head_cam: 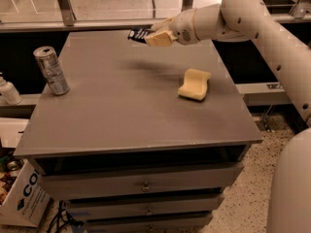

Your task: Move rxbar blueberry near sponge

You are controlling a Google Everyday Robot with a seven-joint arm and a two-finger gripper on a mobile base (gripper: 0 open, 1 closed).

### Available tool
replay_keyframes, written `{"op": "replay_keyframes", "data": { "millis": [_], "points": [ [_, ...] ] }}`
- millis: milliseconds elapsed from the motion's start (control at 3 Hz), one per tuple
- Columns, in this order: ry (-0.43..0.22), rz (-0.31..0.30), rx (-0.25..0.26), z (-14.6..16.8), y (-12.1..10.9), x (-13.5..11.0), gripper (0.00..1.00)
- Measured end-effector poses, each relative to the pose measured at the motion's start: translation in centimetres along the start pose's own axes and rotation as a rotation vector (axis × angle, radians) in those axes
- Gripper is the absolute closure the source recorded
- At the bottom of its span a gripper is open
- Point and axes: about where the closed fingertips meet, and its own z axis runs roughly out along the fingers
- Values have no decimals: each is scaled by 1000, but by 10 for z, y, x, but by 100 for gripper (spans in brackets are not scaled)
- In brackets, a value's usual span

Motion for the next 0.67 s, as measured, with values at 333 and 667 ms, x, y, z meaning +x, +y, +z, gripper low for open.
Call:
{"op": "replay_keyframes", "data": {
  "millis": [333,667],
  "points": [
    [1,-1,0,0,0,0,100],
    [41,-38,-8,-6,2,10,100]
  ]
}}
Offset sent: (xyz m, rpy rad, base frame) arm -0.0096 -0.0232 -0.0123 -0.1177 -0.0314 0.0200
